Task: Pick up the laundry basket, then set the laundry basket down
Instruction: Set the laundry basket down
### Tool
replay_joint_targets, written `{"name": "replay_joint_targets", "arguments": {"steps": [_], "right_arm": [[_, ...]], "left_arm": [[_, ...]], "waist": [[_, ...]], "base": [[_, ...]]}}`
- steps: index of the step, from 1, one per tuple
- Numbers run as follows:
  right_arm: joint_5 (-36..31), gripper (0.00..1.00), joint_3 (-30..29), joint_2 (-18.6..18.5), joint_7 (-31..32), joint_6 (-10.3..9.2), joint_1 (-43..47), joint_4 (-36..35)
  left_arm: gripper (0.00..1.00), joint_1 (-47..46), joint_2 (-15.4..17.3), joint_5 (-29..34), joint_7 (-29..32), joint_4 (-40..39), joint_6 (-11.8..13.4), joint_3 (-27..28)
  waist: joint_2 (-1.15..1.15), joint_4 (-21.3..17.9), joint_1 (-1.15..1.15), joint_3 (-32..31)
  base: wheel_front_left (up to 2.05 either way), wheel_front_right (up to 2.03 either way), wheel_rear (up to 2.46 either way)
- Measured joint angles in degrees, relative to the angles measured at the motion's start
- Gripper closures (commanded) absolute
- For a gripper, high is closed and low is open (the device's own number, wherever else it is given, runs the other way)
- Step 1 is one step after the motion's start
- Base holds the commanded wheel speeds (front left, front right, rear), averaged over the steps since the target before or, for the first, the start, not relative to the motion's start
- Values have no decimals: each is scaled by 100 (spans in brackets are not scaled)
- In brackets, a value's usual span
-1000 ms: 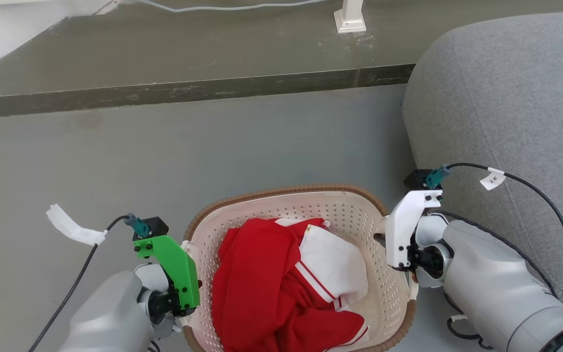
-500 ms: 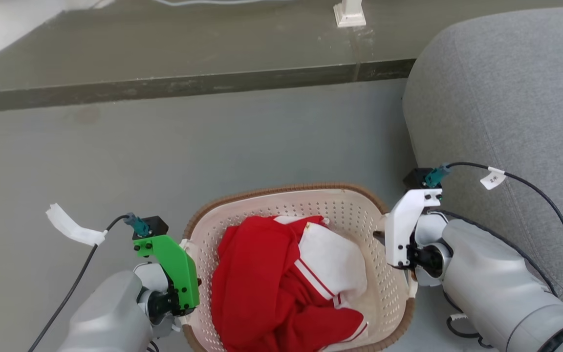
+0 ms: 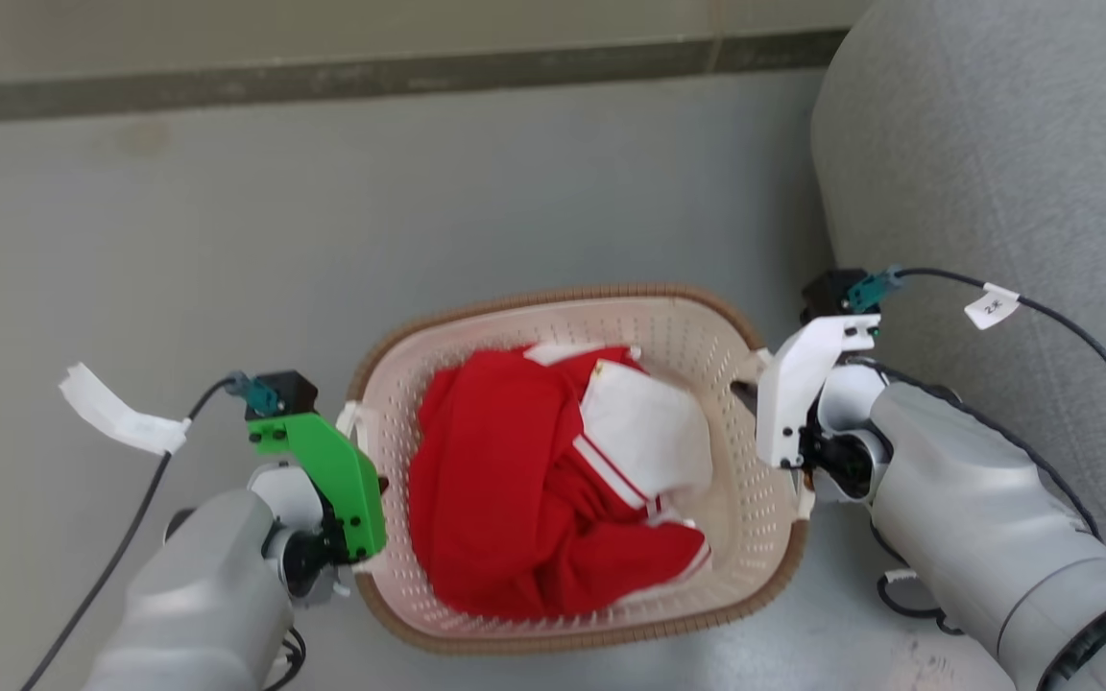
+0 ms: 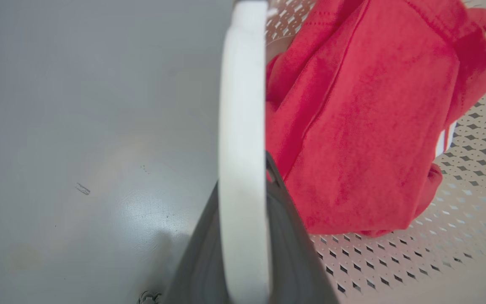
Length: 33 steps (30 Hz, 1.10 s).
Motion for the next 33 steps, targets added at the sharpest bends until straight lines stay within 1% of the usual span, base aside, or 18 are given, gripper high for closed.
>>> {"name": "replay_joint_targets", "arguments": {"steps": [8, 17, 24, 33], "right_arm": [[-15, 100, -16, -22, -337, 1, -220, -27], [-25, 100, -55, -33, -739, 7, -459, -36], [-57, 100, -123, -89, -1111, 14, -709, -75], [-59, 100, -136, -91, -1496, 24, -863, -96]], "left_arm": [[100, -230, 46, 49, -300, -67, 0, -7], [100, -531, 76, 124, -639, -67, 0, -8], [100, -869, 105, 304, -940, -92, -1, -11], [100, -1100, 135, 323, -1285, -26, -2, 3]], "waist": [[0, 36, 0, 471], [0, 83, 0, 1240], [0, 121, 0, 1788], [0, 178, 1, 2429]], "base": [[0, 0, 0], [0, 0, 0], [0, 0, 0], [0, 0, 0]]}}
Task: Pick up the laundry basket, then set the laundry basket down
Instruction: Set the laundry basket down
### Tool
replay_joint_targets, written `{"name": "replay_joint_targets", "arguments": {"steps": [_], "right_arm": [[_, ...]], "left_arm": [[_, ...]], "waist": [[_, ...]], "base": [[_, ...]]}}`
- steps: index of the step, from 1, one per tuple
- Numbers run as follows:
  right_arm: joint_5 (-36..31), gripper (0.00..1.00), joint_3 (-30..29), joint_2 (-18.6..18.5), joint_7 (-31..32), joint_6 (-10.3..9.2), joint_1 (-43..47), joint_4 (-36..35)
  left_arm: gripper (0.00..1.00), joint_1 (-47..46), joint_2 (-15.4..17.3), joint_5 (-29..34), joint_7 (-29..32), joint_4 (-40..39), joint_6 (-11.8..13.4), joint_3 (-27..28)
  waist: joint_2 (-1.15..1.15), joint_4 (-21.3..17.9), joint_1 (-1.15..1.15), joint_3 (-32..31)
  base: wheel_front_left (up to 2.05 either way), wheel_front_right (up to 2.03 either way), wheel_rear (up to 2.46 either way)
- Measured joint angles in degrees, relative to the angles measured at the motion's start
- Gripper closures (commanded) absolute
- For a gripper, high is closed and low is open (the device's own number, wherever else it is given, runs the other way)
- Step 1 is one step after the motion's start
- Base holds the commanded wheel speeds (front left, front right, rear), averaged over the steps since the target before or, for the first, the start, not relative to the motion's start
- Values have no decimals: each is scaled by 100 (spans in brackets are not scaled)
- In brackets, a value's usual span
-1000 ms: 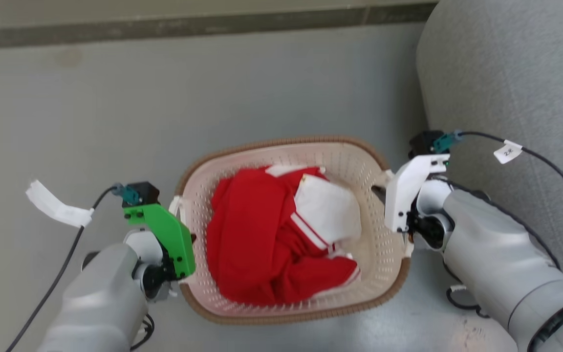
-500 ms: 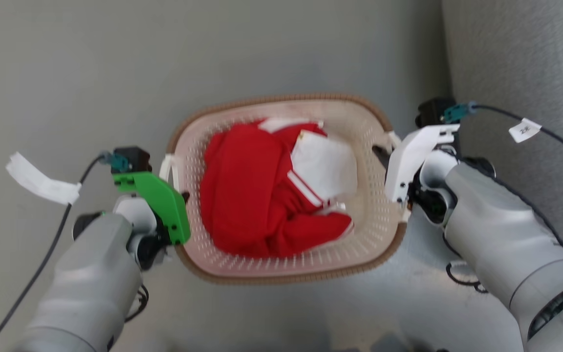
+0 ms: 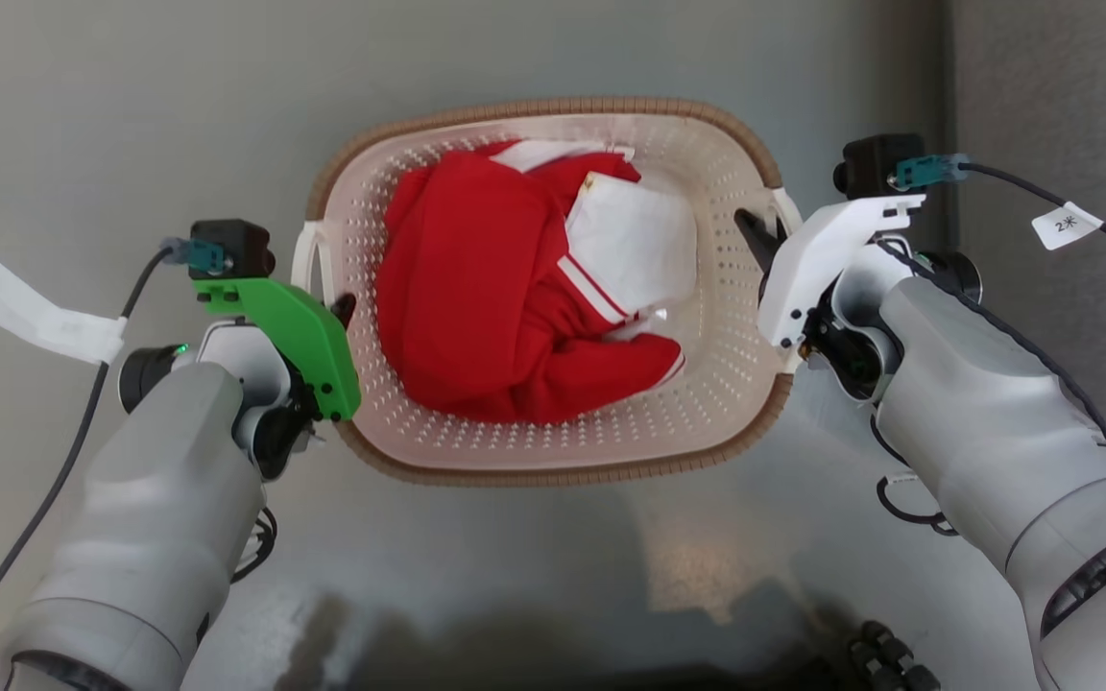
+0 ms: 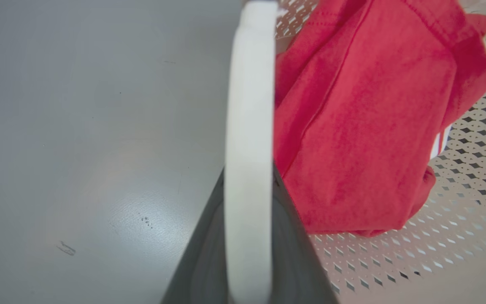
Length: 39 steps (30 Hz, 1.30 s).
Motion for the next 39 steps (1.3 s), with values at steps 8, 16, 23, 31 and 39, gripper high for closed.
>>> {"name": "replay_joint_targets", "arguments": {"steps": [8, 16, 23, 31, 39], "right_arm": [[-16, 100, 14, -13, -286, 5, -119, 2], [-44, 100, 22, -29, -541, 36, -265, 58], [-51, 100, 54, -29, -682, 42, -386, 129], [-51, 100, 111, 3, -809, 43, -450, 233], [-41, 100, 127, 43, -883, 55, -458, 346]], "left_arm": [[100, -174, -13, 36, -240, 58, 0, -13], [100, -365, -46, 112, -514, 88, 0, -46], [100, -468, -98, 131, -697, 229, 0, -69], [100, -569, -137, 179, -814, 292, 0, -135], [100, -586, -155, 179, -882, 392, -11, -205]], "waist": [[0, 37, 0, 470], [0, 59, 0, 845], [0, 92, 0, 1065], [0, 130, 0, 1237], [0, 137, 0, 1285]], "base": [[0, 0, 0], [0, 0, 0], [0, 0, 0], [0, 0, 0], [0, 0, 0]]}}
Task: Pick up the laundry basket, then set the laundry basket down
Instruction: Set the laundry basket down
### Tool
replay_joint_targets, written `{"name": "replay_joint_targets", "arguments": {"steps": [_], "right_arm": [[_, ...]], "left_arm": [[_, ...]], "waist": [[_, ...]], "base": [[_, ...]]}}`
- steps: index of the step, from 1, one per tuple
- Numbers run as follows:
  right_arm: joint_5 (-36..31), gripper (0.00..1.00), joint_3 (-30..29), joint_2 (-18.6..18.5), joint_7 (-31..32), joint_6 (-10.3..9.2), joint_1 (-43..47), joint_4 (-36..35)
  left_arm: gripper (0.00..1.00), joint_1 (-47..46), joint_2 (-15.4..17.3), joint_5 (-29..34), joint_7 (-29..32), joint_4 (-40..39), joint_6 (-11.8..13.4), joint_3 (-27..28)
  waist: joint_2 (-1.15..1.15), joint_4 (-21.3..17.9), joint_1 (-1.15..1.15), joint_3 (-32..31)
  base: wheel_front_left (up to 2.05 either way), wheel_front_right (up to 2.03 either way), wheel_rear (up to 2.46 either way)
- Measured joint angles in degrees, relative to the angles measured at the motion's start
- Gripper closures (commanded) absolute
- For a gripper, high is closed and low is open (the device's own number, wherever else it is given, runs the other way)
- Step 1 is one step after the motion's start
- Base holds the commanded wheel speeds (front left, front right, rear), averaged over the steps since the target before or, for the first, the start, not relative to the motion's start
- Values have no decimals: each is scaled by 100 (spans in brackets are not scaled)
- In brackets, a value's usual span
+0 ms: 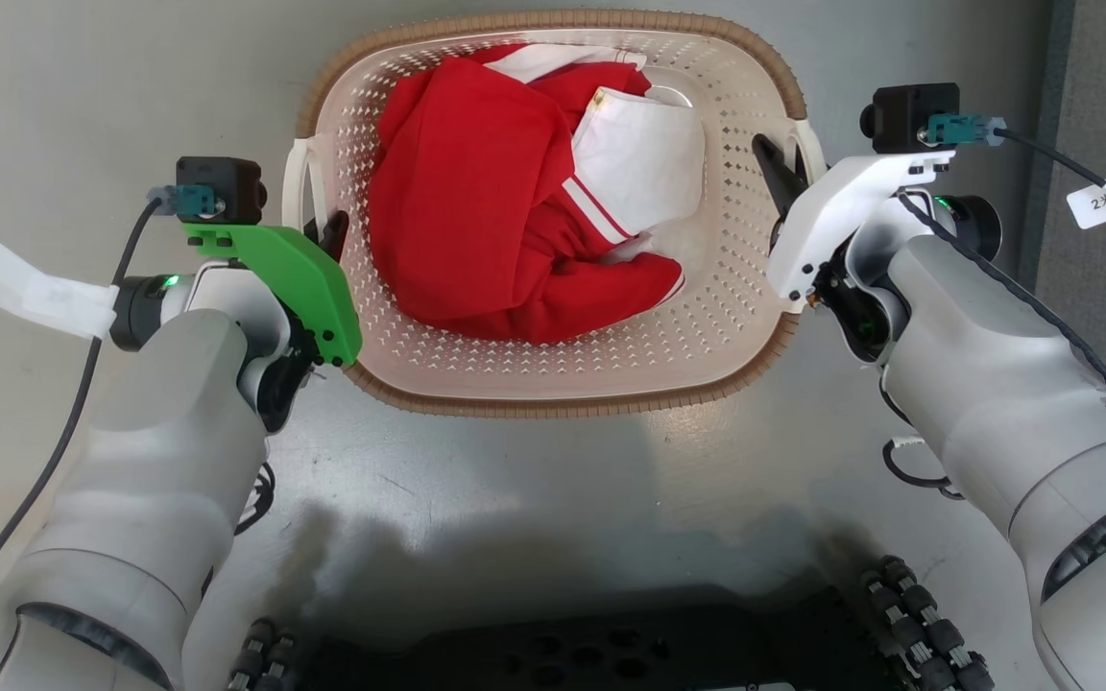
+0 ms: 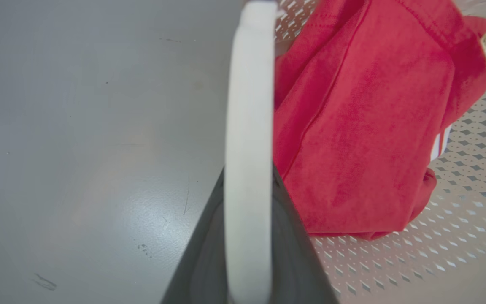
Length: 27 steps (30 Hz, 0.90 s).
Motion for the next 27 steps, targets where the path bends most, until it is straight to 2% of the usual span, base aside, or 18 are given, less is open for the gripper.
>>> {"name": "replay_joint_targets", "arguments": {"steps": [2, 3, 4, 5, 27], "right_arm": [[1, 99, 1, 9, -1, 4, -5, 24], [2, 87, 3, 13, -1, 5, -13, 36], [3, 64, 5, 18, -1, 13, -25, 49], [14, 0, 5, 9, -3, 75, -58, 69], [207, 0, 83, 79, -231, 90, -8, 156]], "left_arm": [[100, -9, -1, 0, 0, 10, -13, -7], [93, -10, -1, -1, 9, 13, -13, -12], [62, -16, -1, 0, 10, 16, -14, -19], [0, -55, -8, -1, 8, 42, -14, -22], [0, -46, 0, -80, -141, 232, -14, -93]], "waist": [[0, -2, 0, 4], [0, -4, 0, 5], [0, -5, 0, 7], [0, -9, 0, 9], [0, -82, 0, -437]], "base": [[0, 0, 0], [0, 0, 0], [0, 0, 0], [0, 0, 0], [0, 0, 0]]}}
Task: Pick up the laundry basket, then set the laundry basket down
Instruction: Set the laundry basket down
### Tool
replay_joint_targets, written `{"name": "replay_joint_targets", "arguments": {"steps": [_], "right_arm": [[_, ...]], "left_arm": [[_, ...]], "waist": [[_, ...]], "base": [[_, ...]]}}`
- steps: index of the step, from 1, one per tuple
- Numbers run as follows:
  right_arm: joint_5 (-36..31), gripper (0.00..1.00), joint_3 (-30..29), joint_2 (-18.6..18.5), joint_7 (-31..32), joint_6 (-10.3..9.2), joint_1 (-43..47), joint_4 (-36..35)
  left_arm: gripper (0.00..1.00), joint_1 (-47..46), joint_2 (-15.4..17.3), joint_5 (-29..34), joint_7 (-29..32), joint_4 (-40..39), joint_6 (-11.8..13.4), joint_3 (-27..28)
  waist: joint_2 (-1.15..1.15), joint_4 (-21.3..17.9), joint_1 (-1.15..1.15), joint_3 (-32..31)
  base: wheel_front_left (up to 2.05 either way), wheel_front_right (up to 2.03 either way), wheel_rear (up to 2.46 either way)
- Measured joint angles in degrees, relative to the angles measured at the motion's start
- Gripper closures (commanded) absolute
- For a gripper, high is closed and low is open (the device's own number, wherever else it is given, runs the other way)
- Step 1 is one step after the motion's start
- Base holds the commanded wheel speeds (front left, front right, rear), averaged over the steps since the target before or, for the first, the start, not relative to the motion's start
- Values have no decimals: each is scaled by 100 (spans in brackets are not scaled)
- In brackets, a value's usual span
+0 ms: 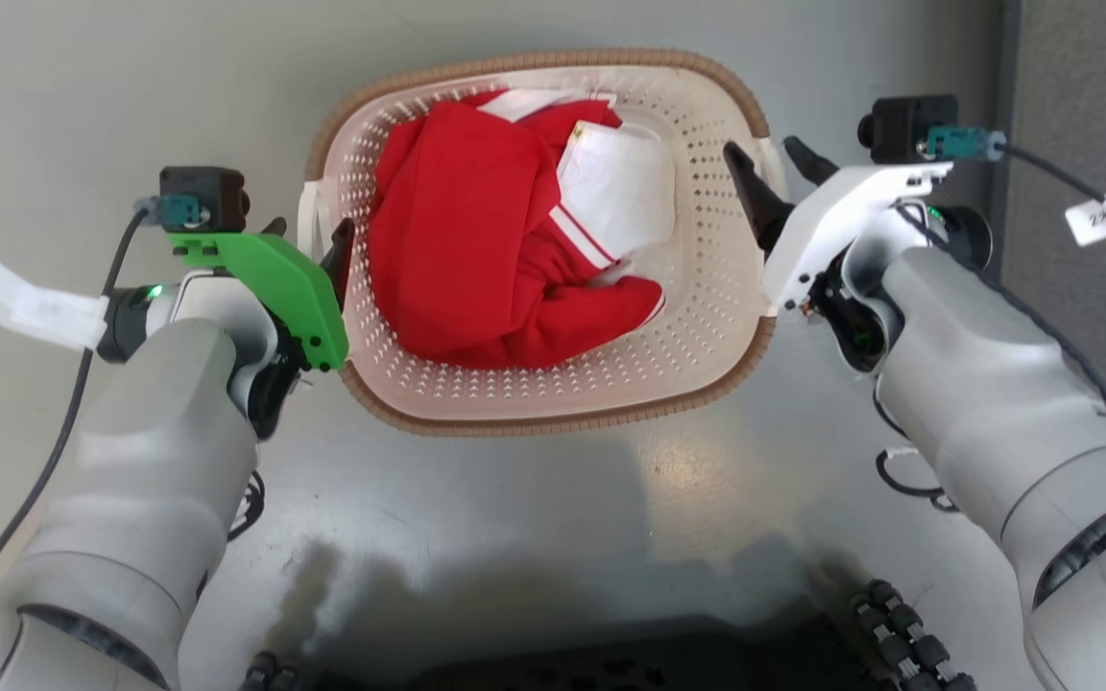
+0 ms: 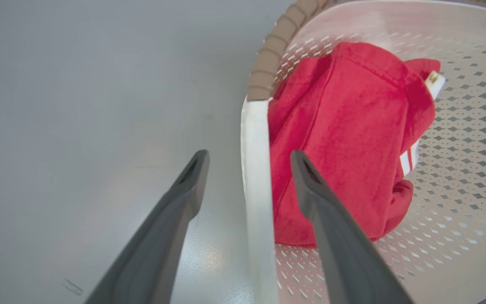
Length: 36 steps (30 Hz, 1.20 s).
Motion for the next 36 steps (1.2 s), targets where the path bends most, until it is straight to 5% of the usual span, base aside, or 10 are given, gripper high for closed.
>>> {"name": "replay_joint_targets", "arguments": {"steps": [20, 36], "right_arm": [[155, 0, 73, 41, -230, 0, 553, -160], [-69, 0, -198, -281, -283, 0, 978, -701]], "left_arm": [[0, 619, 43, -115, -753, -268, 0, -108], [0, 1209, 309, -105, -954, -720, 0, -66]], "waist": [[0, -101, 0, -1316], [0, -108, -1, -2609]], "base": [[0, 0, 0], [0, 0, 0]]}}
